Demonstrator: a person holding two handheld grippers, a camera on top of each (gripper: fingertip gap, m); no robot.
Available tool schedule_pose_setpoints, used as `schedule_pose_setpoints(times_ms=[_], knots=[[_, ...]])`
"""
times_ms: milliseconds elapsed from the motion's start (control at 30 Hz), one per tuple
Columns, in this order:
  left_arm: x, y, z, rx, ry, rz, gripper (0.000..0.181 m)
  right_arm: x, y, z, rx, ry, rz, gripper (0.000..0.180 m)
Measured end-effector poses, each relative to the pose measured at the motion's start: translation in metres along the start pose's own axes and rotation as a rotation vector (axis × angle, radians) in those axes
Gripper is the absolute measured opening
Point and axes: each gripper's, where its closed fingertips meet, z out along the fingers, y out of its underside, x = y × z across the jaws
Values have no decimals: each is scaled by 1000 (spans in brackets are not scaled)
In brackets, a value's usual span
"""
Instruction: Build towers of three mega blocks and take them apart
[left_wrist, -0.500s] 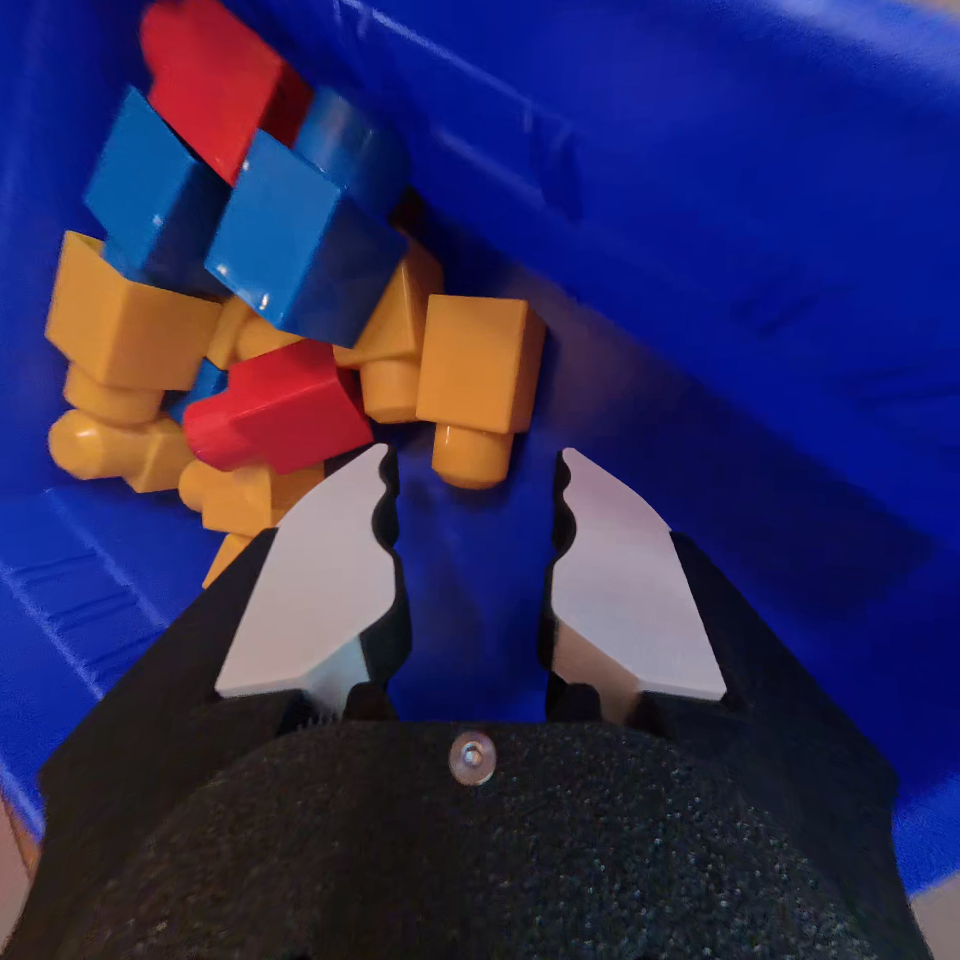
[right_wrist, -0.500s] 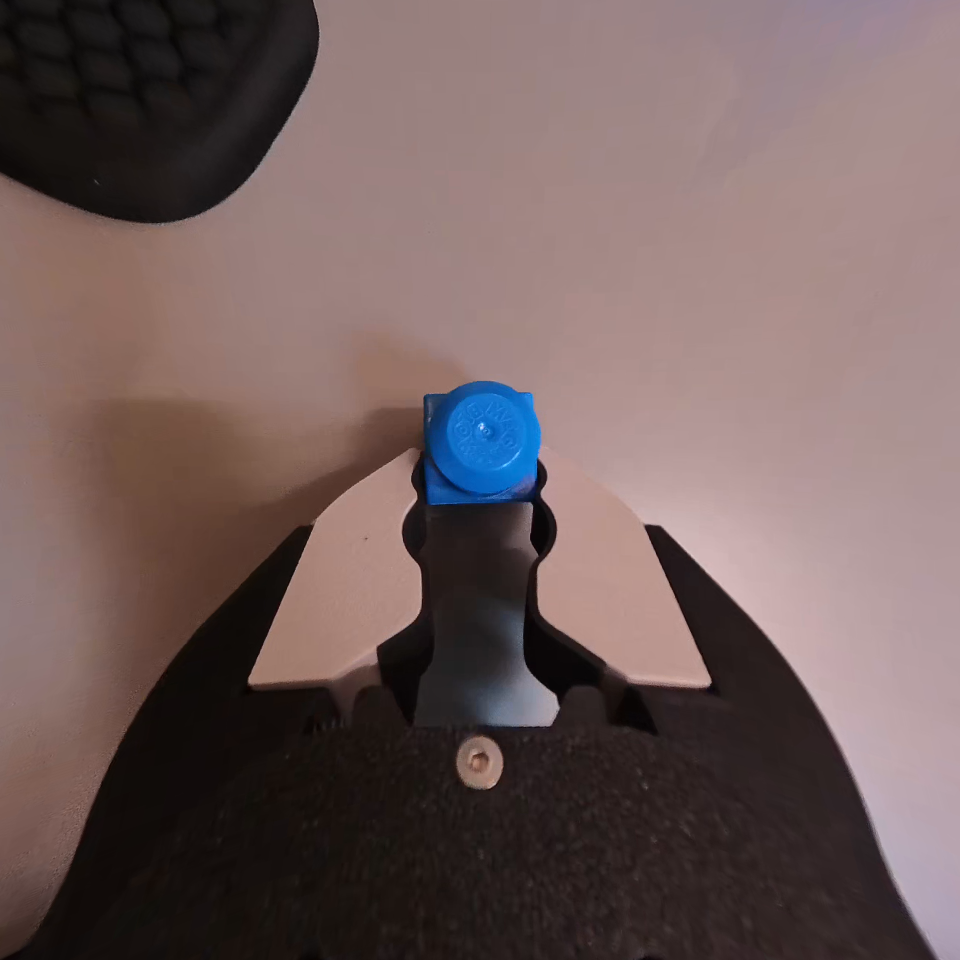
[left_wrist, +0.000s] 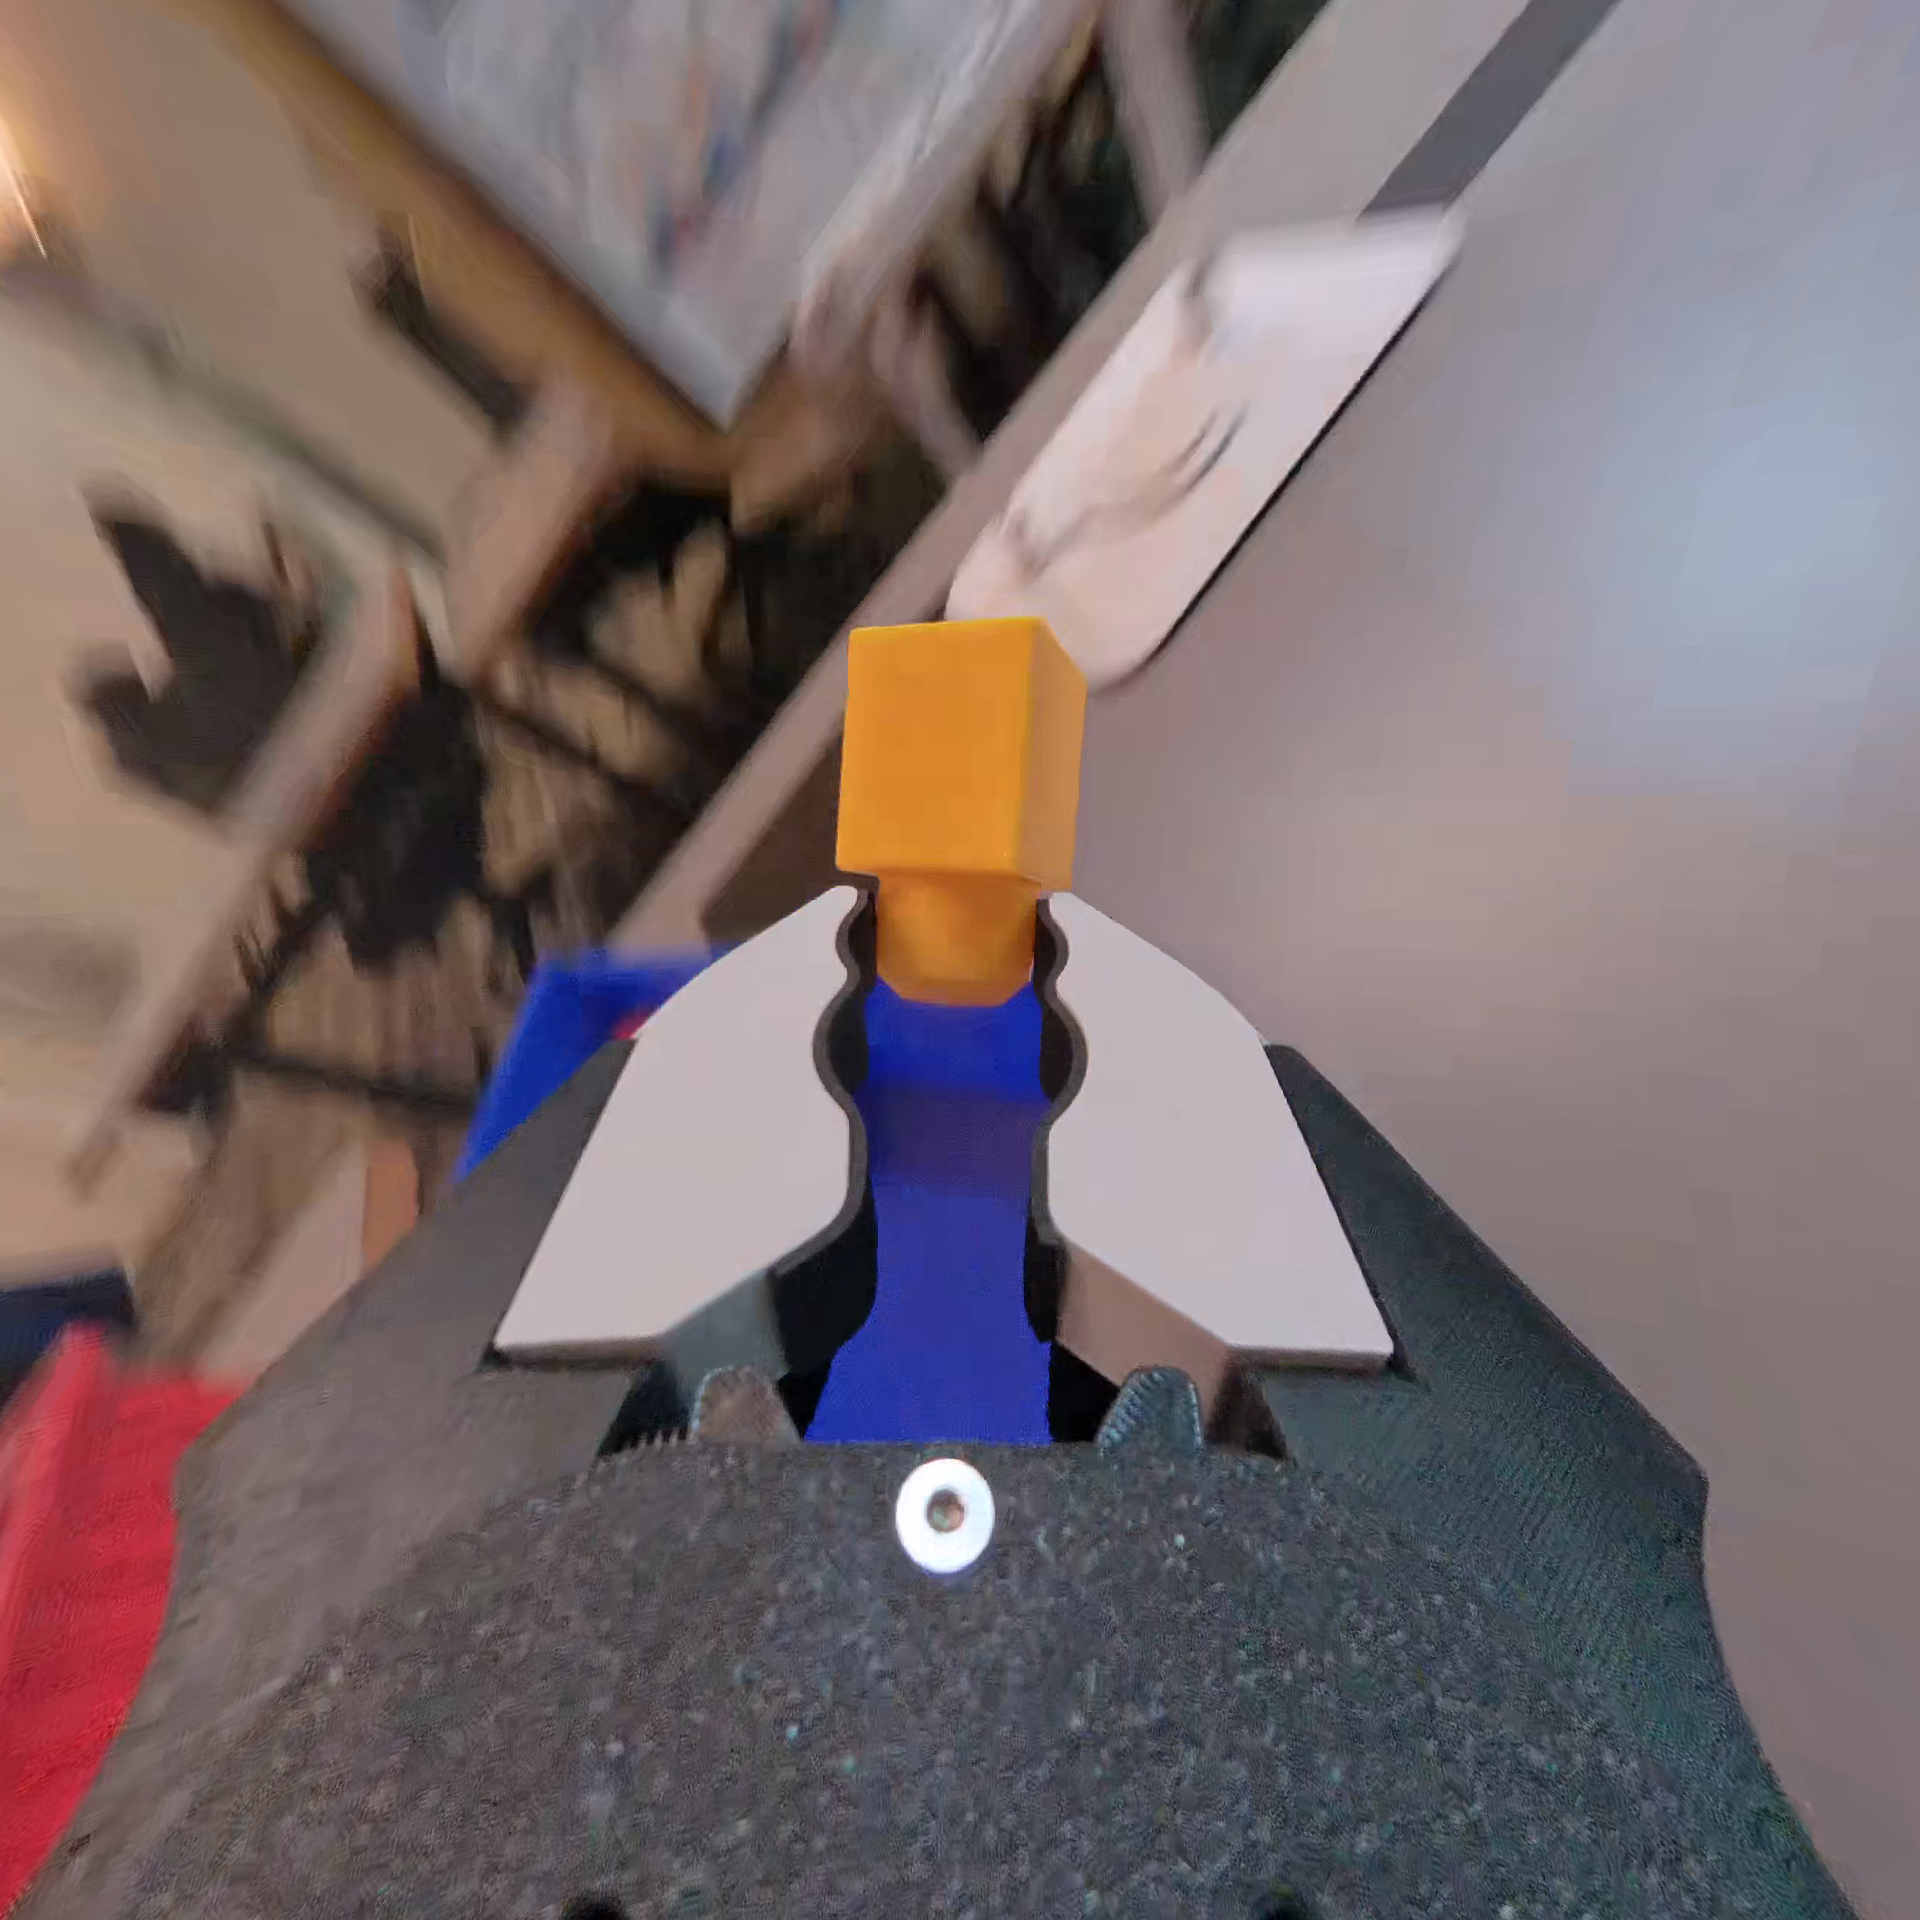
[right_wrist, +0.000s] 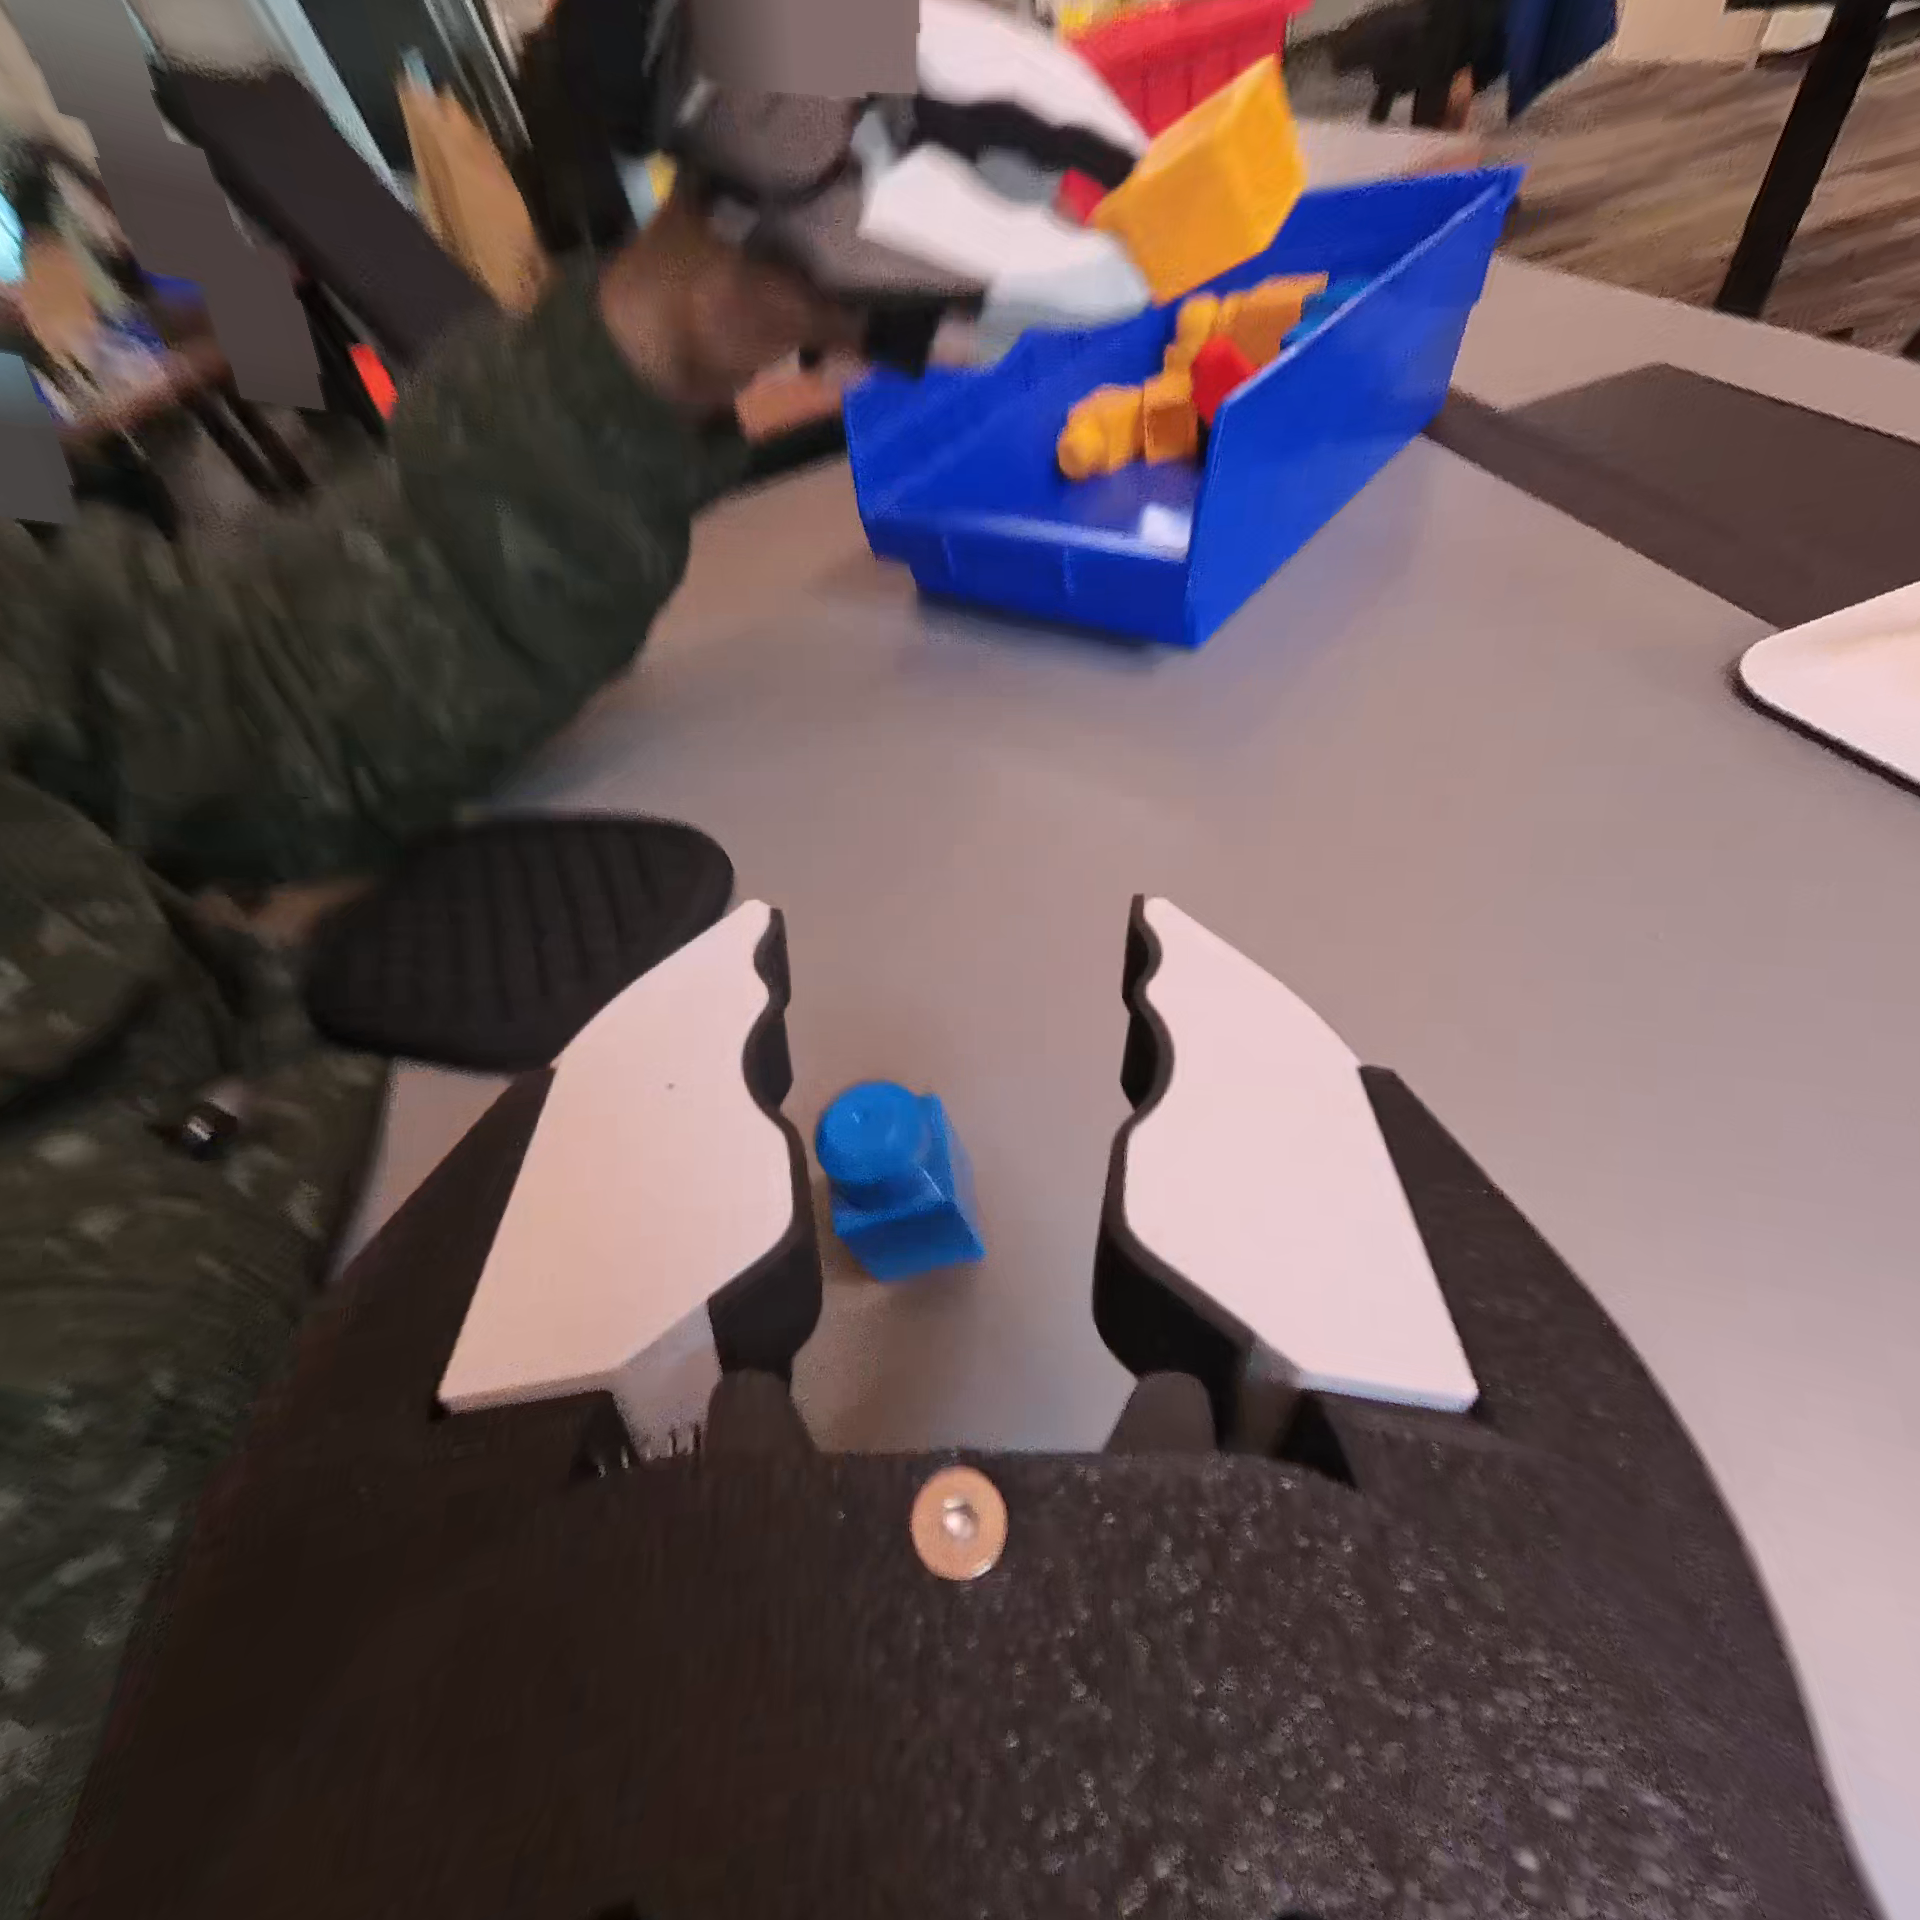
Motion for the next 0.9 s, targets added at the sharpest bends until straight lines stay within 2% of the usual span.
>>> schedule_pose_setpoints(times_ms=[67, 167, 267, 367, 433, 500, 567, 633, 700, 800, 900], knots=[[38, -47, -23, 210, 9, 130, 29, -3, -11, -2, 80, -58, 109, 62], [97, -84, -41, 366, 24, 318, 28, -9, -22, -6, 152, -123, 204, 59], [137, -92, -36, 378, -37, 591, 28, -9, -29, -10, 163, -101, 230, 59], [177, -101, -36, 433, 29, 681, 28, 0, -22, -9, 94, -15, 214, 63], [190, -102, -33, 431, 35, 729, 29, -4, -12, -4, 40, -42, 233, 62], [196, -102, -31, 442, 61, 709, 29, -15, -3, 1, -5, -121, 255, 39], [194, -106, -36, 513, 131, 541, 29, -15, -10, -2, 54, -138, 256, 38], [187, -111, -42, 564, 289, 233, 43, -16, -33, -13, 204, -170, 226, 37], [184, -122, -52, 617, 532, -155, 58, -20, -58, -31, 387, -202, 181, 37], [177, -141, -70, 710, 867, -636, 55, -35, -80, -50, 592, -238, 74, 37], [176, -154, -79, 766, 1021, -836, 53, -50, -80, -44, 622, -242, -15, 37]])
